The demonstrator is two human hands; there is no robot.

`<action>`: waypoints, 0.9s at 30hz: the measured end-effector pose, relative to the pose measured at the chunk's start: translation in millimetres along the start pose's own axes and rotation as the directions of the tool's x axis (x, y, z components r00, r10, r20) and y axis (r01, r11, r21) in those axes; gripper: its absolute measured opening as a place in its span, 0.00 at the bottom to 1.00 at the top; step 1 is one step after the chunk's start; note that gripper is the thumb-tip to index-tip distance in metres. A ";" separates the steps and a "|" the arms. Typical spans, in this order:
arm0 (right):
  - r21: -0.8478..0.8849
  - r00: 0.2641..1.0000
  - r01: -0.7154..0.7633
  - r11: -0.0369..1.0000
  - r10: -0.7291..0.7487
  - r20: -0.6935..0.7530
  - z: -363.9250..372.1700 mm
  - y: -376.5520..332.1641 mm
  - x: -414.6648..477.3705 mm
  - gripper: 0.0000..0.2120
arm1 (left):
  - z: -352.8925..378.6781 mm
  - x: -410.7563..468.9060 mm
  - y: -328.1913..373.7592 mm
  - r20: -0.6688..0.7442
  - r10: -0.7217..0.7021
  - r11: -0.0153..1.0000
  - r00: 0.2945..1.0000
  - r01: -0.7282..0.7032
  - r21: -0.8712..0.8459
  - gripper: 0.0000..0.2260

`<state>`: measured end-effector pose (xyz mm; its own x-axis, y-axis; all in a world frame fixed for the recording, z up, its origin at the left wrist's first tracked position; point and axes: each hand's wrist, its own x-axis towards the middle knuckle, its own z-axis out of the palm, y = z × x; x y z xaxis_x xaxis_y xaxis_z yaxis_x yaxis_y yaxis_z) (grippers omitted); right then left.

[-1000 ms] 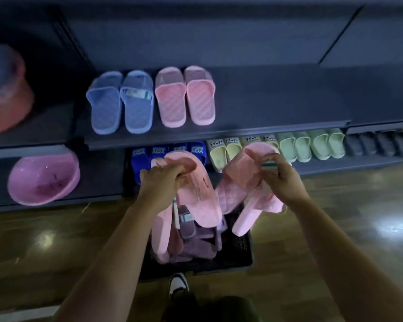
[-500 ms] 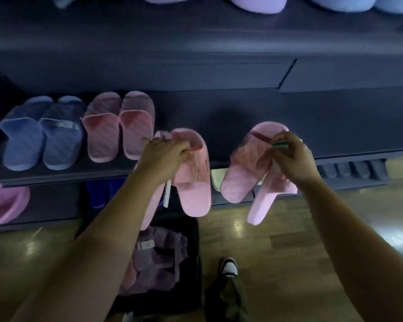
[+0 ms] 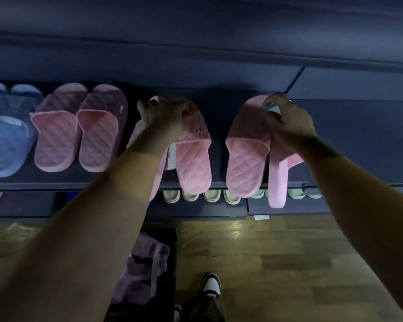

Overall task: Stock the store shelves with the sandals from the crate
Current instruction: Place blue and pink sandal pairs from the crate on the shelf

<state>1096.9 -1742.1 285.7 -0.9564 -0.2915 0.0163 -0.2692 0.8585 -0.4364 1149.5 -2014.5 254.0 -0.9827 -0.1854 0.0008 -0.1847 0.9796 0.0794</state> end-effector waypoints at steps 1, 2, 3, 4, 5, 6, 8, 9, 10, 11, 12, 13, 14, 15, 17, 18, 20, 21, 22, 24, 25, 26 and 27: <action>-0.012 1.000 -0.014 1.000 0.013 -0.007 4.4 0.6 3.3 0.12 | 1.8 -0.9 3.3 -0.026 -0.013 1.000 1.000 0.014 0.019 0.12; -0.023 1.000 -0.025 0.999 0.024 -0.011 8.2 1.0 5.8 0.13 | 5.8 -1.9 5.0 -0.047 -0.001 0.999 0.999 0.003 0.037 0.12; -0.037 0.999 -0.030 0.999 0.029 -0.013 11.1 0.9 7.6 0.15 | 9.7 -2.9 5.8 -0.064 0.018 0.998 0.998 -0.014 0.063 0.12; -0.053 0.999 -0.038 0.998 0.037 -0.014 12.9 0.9 9.4 0.19 | 12.9 -3.4 6.6 -0.060 0.040 0.996 0.997 -0.035 0.083 0.12; -0.068 0.999 -0.049 0.996 0.048 -0.019 13.6 0.6 11.0 0.22 | 14.1 -3.8 7.5 -0.041 0.055 0.994 0.998 -0.051 0.100 0.13; -0.081 0.998 -0.065 0.995 0.062 -0.031 13.5 0.7 12.7 0.24 | 14.7 -3.4 9.0 -0.029 0.071 0.992 0.997 -0.067 0.110 0.14; -0.100 0.994 -0.094 0.990 0.088 -0.071 11.7 1.3 15.1 0.26 | 12.5 -2.1 11.7 -0.008 0.067 0.992 0.998 -0.066 0.107 0.14; -0.116 0.992 -0.099 0.988 0.089 -0.088 11.1 1.6 15.9 0.26 | 9.1 -0.7 11.6 0.005 0.050 0.996 0.999 -0.050 0.077 0.14; -0.137 0.992 -0.095 0.986 0.083 -0.096 11.5 1.7 16.2 0.25 | 5.1 0.9 10.4 0.025 0.028 0.999 0.999 -0.029 0.032 0.14; -0.164 0.992 -0.088 0.982 0.072 -0.099 11.8 -0.3 15.0 0.25 | 0.9 1.6 8.4 0.043 0.007 1.000 0.999 -0.006 -0.028 0.14; -0.189 0.993 -0.076 0.979 0.056 -0.109 12.9 -3.0 12.2 0.24 | -2.0 1.6 5.6 0.048 -0.002 0.996 0.999 0.007 -0.093 0.15; -0.207 0.991 -0.050 0.977 0.023 -0.129 14.6 -6.5 7.8 0.24 | -4.6 -0.8 2.6 0.033 0.004 0.989 0.999 0.001 -0.149 0.16; -0.216 0.988 -0.009 0.976 -0.025 -0.156 16.9 -11.5 1.4 0.24 | -6.4 -5.2 -0.7 -0.007 0.024 0.978 1.000 -0.025 -0.205 0.17; -0.217 0.981 0.042 0.975 -0.081 -0.178 19.8 -17.7 -6.3 0.23 | -8.5 -12.2 -4.2 -0.074 0.051 0.961 0.996 -0.069 -0.268 0.18; -0.158 0.960 0.149 0.976 -0.181 -0.215 29.3 -30.8 -23.3 0.19 | -10.9 -32.6 -12.2 -0.193 0.070 0.904 0.979 -0.144 -0.402 0.19; -0.087 0.958 0.183 0.979 -0.198 -0.208 35.7 -39.4 -33.0 0.17 | -11.1 -45.4 -16.7 -0.227 0.057 0.882 0.972 -0.155 -0.445 0.19; 0.068 0.969 0.219 0.973 -0.209 -0.134 49.9 -59.0 -54.5 0.13 | -7.9 -73.7 -26.0 -0.261 0.007 0.869 0.965 -0.135 -0.476 0.18; 0.121 0.971 0.235 0.964 -0.226 -0.083 58.4 -67.2 -65.3 0.12 | -4.2 -87.9 -29.5 -0.281 -0.013 0.869 0.960 -0.128 -0.478 0.18; 0.162 0.968 0.252 0.954 -0.250 -0.036 69.1 -74.0 -75.1 0.11 | 0.3 -101.1 -33.9 -0.305 -0.025 0.872 0.952 -0.129 -0.472 0.19; 0.218 0.963 0.240 0.946 -0.260 0.072 90.5 -81.6 -90.2 0.15 | 9.1 -124.3 -40.2 -0.281 -0.066 0.868 0.958 -0.084 -0.489 0.21; 0.217 0.961 0.214 0.952 -0.246 0.130 101.2 -84.0 -95.6 0.19 | 11.4 -134.8 -42.8 -0.218 -0.105 0.854 0.970 -0.025 -0.520 0.23; 0.192 0.956 0.194 0.962 -0.229 0.185 111.0 -85.1 -99.7 0.23 | 12.8 -143.3 -44.3 -0.148 -0.148 0.828 0.978 0.041 -0.559 0.26; 0.156 0.949 0.187 0.970 -0.219 0.228 119.1 -86.6 -103.1 0.26 | 14.0 -149.9 -44.5 -0.080 -0.194 0.792 0.978 0.108 -0.601 0.28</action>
<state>1232.3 -1836.6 214.7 -0.8224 -0.5610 -0.0942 -0.4220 0.7127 -0.5603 1304.8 -2029.3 236.4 -0.9235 -0.3779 0.0656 -0.2432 0.7093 0.6616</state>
